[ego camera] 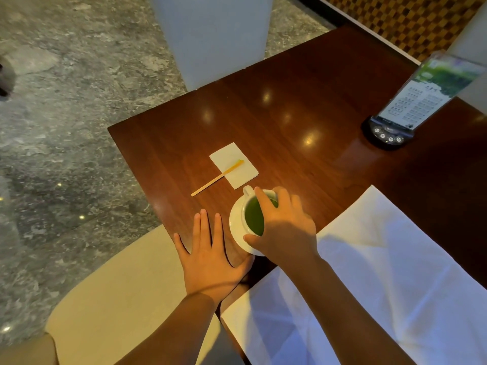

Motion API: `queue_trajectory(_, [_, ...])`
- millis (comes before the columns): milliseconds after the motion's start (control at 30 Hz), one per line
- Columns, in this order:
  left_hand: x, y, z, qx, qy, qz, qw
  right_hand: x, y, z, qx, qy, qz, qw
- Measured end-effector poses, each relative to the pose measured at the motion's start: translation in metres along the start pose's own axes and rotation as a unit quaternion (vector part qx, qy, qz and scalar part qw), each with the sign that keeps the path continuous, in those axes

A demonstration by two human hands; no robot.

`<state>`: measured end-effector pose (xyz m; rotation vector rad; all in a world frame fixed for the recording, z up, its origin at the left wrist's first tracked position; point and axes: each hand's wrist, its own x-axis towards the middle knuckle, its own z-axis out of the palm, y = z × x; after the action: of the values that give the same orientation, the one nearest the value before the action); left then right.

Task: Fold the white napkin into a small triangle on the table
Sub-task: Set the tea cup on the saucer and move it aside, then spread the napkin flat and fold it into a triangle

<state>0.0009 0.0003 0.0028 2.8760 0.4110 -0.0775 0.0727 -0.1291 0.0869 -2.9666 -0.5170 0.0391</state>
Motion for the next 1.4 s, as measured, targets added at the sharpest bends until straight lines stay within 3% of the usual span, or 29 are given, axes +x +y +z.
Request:
queue_trajectory(233, [0.000, 0.000, -0.001, 0.002, 0.021, 0.009, 1.000, 0.008, -0.003, -0.019, 0.024, -0.127, -0.002, 0.992])
queue_trajectory(367, [0.000, -0.002, -0.005, 0.010, -0.023, 0.013, 1.000, -0.004, 0.003, -0.024, 0.042, -0.121, 0.002, 0.992])
queue_trajectory(467, [0.003, -0.006, -0.027, -0.116, -0.038, 0.001, 0.992, -0.026, 0.019, -0.034, 0.084, -0.070, 0.014, 0.994])
queue_trajectory(533, [-0.004, -0.002, -0.047, -0.236, 0.059, -0.032, 0.969, -0.050, 0.033, -0.035, 0.113, -0.055, 0.030, 0.992])
queue_trajectory(600, [-0.022, 0.016, -0.059, -0.262, 0.171, -0.067, 0.948, -0.075, 0.047, -0.029, 0.113, -0.042, 0.042, 0.992])
queue_trajectory(667, [-0.048, 0.053, -0.059, -0.272, 0.216, -0.014, 0.938, -0.099, 0.065, -0.019, 0.110, -0.021, 0.046, 0.993])
queue_trajectory(767, [-0.089, 0.119, -0.035, -0.278, 0.174, 0.099, 0.940, -0.135, 0.098, 0.001, 0.093, 0.056, 0.033, 0.994])
queue_trajectory(900, [-0.125, 0.177, 0.013, -0.088, 0.078, 0.177, 0.977, -0.175, 0.138, 0.024, -0.001, 0.062, 0.025, 0.998])
queue_trajectory(967, [-0.136, 0.185, 0.040, -0.017, 0.032, 0.180, 0.983, -0.189, 0.153, 0.038, -0.004, 0.030, 0.024, 0.999])
queue_trajectory(1100, [-0.144, 0.182, 0.061, 0.017, -0.027, 0.162, 0.986, -0.210, 0.172, 0.056, 0.023, -0.019, 0.031, 0.999])
queue_trajectory(1200, [-0.139, 0.172, 0.053, 0.021, -0.030, 0.138, 0.990, -0.219, 0.196, 0.058, 0.016, -0.014, 0.035, 0.999])
queue_trajectory(1400, [-0.130, 0.118, 0.032, 0.050, -0.035, 0.087, 0.994, -0.241, 0.280, 0.042, -0.017, -0.021, 0.128, 0.991])
